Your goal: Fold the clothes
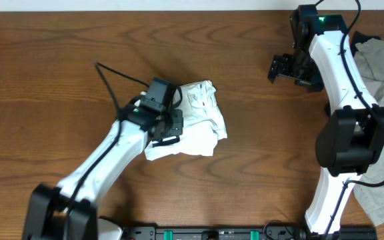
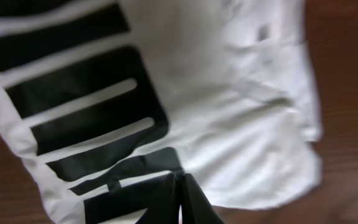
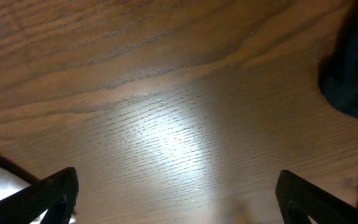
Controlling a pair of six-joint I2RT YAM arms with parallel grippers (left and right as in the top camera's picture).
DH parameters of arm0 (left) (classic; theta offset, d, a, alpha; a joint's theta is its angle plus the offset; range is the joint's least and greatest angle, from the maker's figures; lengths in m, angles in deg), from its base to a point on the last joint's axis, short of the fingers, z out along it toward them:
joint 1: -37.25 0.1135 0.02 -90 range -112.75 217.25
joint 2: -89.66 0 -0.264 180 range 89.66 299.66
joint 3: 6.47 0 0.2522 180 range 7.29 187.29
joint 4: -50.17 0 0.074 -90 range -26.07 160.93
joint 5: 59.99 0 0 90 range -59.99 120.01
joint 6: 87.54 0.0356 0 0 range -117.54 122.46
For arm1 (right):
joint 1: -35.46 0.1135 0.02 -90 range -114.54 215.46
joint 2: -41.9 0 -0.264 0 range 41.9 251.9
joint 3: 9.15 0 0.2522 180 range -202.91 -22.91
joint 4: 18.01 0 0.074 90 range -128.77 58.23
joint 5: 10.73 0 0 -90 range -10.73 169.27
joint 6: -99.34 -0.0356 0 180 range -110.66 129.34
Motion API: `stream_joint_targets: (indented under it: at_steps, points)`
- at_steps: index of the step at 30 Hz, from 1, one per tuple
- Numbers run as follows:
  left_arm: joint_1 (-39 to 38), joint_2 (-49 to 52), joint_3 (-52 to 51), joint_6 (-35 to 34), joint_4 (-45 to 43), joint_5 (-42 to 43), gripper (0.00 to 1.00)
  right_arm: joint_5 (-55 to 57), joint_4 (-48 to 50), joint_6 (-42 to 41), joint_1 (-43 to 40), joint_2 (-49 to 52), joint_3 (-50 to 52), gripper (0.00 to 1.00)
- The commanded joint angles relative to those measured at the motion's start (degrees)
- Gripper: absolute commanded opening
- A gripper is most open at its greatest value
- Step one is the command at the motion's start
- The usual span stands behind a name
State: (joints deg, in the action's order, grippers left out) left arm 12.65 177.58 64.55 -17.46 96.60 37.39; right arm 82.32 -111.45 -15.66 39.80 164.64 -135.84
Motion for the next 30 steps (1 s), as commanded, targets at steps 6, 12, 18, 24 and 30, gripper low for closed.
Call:
stream_joint_targets:
  at_steps: [6, 12, 18, 24, 30]
  points:
    - [-0.1, 6.8, 1.1, -2.1, -2.6, -0.8, 0.06, 1.0, 0.0, 0.2, -0.3, -0.5, -0.6, 0.99]
    - [-0.1, 6.8, 1.5, -1.8, -4.8, -0.5, 0.06, 1.0, 0.0, 0.2, -0.3, -0.5, -0.6, 0.99]
    - [-0.1, 6.8, 1.5, -1.6, -10.6, -0.7, 0.06, 1.0, 0.0, 0.2, -0.3, -0.5, -0.6, 0.99]
    - [-0.1, 7.0, 1.5, -1.8, -13.6, -7.0, 0.06, 1.0, 0.0, 0.2, -0.3, -0.5, -0.6, 0.99]
    - [-0.1, 9.3, 1.5, -2.2, -15.7, -7.9, 0.06, 1.0, 0.0, 0.2, -0.3, -0.5, -0.6, 0.99]
